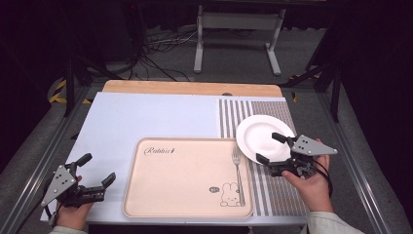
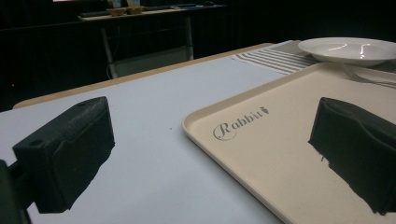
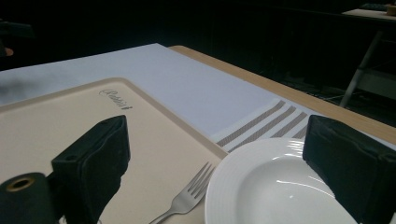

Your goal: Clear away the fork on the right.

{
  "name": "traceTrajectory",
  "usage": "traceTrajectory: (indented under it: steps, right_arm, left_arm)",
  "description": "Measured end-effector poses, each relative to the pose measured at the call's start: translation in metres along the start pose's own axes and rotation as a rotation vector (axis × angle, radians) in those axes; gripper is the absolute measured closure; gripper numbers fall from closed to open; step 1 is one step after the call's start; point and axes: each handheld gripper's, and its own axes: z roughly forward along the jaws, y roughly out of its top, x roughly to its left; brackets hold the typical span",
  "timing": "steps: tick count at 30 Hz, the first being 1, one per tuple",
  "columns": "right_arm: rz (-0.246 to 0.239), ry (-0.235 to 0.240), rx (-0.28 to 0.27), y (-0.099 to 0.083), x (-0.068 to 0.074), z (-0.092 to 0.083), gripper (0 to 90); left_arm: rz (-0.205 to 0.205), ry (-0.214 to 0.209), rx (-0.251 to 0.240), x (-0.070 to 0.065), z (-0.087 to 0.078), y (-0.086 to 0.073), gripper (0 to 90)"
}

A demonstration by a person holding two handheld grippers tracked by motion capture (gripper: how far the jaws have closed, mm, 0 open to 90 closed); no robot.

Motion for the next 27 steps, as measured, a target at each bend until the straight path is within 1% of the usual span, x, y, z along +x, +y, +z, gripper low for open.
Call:
traceTrajectory:
  steps: [5, 10, 14, 20, 21, 22, 24, 27]
  right_arm:
    - [0.006, -0.022, -0.018, -0.013, -0.005, -0.010, 7.5]
    - [0.030, -0.043, -0.032, -0.025, -0.011, -0.016, 7.4]
    - [0.044, -0.056, -0.031, -0.035, -0.014, -0.018, 7.3]
    - [0.078, -0.081, -0.032, -0.053, -0.021, -0.021, 7.0]
    - [0.078, -0.081, -0.032, -0.053, -0.021, -0.021, 7.0]
    - [0.088, -0.092, -0.035, -0.058, -0.021, -0.022, 7.0]
    - [0.092, -0.095, -0.036, -0.062, -0.022, -0.022, 7.0]
    - [0.101, -0.102, -0.024, -0.066, -0.021, -0.022, 7.0]
  left_arm:
    - [0.001, 0.000, 0.000, 0.000, 0.000, 0.000, 0.5]
    - [0.001, 0.003, -0.001, 0.000, 0.000, 0.000, 0.5]
    - [0.001, 0.004, -0.001, -0.001, 0.000, 0.000, 0.5]
    - [-0.001, 0.003, -0.003, -0.001, 0.001, 0.000, 0.5]
    - [-0.001, 0.003, -0.003, -0.001, 0.001, 0.000, 0.5]
    - [-0.001, 0.004, -0.004, 0.000, 0.000, 0.000, 0.5]
    - [-0.003, 0.005, -0.006, 0.000, 0.000, 0.000, 0.5]
    - [-0.011, 0.004, -0.008, 0.001, 0.000, 0.000, 0.5]
